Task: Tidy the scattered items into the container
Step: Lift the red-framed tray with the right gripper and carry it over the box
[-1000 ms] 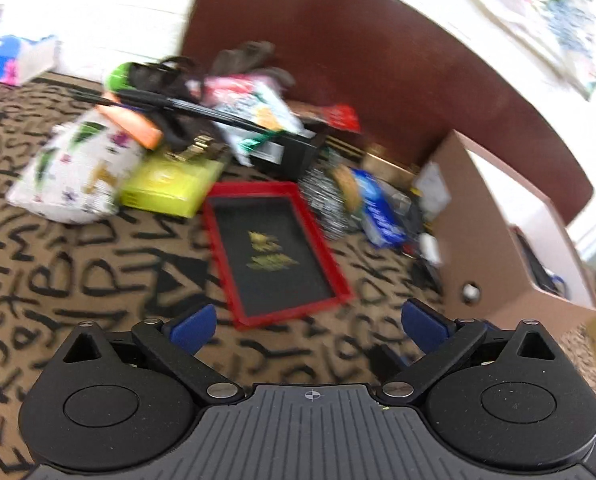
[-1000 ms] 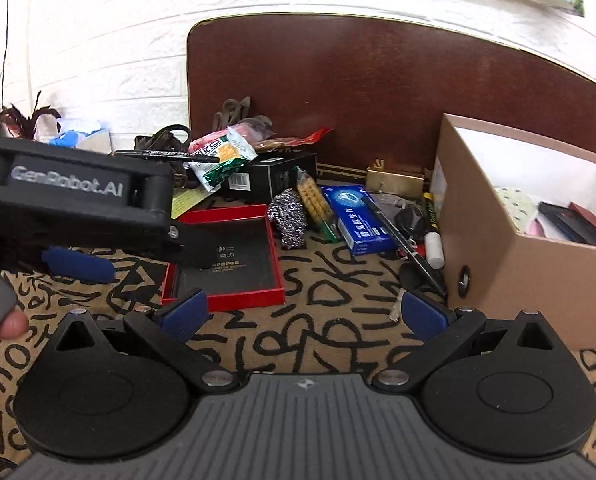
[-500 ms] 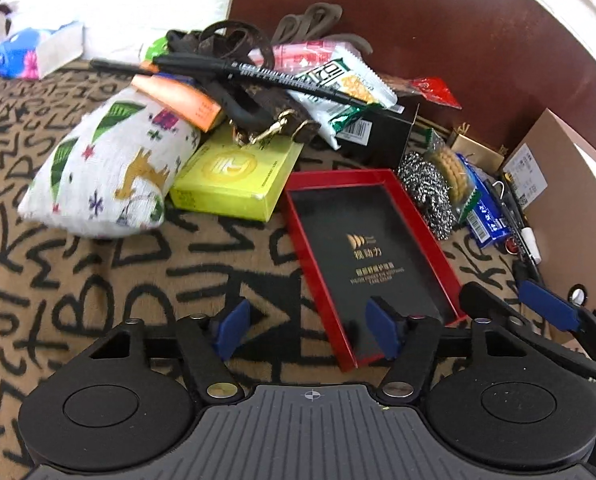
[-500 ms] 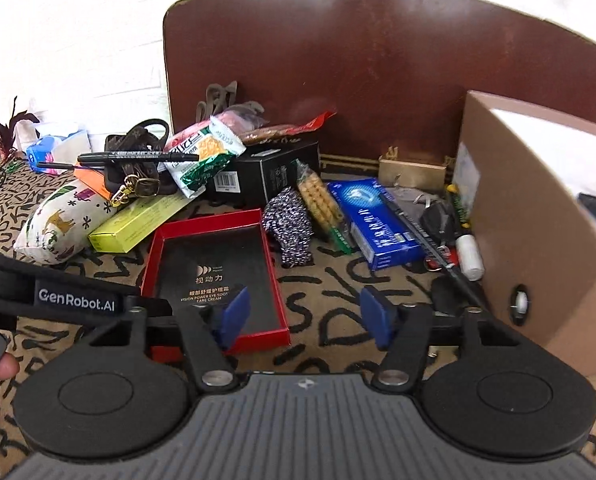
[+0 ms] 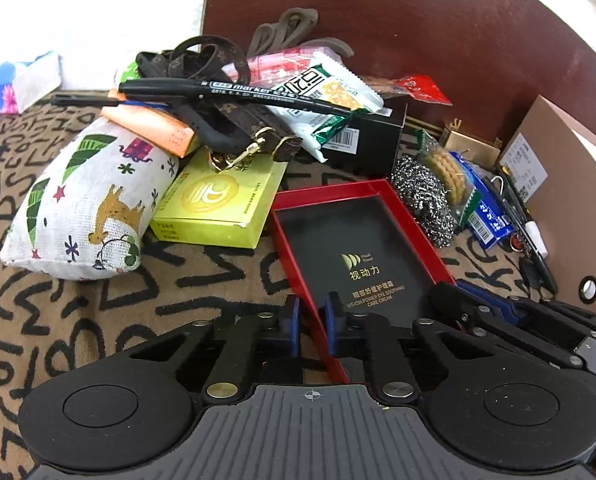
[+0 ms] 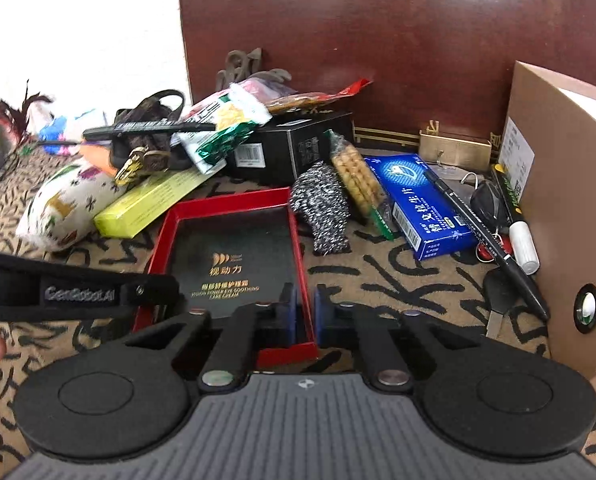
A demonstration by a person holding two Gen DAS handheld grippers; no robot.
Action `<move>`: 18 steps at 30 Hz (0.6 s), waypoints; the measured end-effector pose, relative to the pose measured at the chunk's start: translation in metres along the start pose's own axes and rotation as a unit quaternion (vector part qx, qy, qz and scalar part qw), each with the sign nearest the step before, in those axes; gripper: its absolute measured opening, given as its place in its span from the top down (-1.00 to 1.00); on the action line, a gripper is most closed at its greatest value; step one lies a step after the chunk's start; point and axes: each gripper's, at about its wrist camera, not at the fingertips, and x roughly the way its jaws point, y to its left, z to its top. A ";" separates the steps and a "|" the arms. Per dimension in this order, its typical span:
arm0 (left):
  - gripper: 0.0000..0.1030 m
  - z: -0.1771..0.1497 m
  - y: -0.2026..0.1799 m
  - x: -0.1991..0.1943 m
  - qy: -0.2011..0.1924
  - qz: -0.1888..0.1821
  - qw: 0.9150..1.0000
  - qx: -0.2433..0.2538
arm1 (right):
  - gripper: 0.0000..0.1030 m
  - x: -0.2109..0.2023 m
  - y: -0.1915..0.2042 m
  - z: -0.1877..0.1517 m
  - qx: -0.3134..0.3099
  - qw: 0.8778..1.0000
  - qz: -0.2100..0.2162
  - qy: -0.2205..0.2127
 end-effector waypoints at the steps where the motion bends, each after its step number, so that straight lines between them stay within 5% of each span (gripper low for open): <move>1: 0.86 -0.001 0.001 -0.001 0.001 -0.002 1.000 0.002 | 0.88 -0.003 0.002 -0.002 -0.007 1.000 -0.004 0.000; 13: 0.88 -0.047 -0.010 -0.042 0.038 -0.061 0.995 0.063 | 0.83 -0.092 0.011 -0.066 0.026 0.999 0.003 0.025; 18: 0.36 -0.054 -0.017 -0.045 0.037 -0.057 0.995 0.067 | 0.80 -0.099 0.011 -0.067 0.047 0.999 0.000 0.026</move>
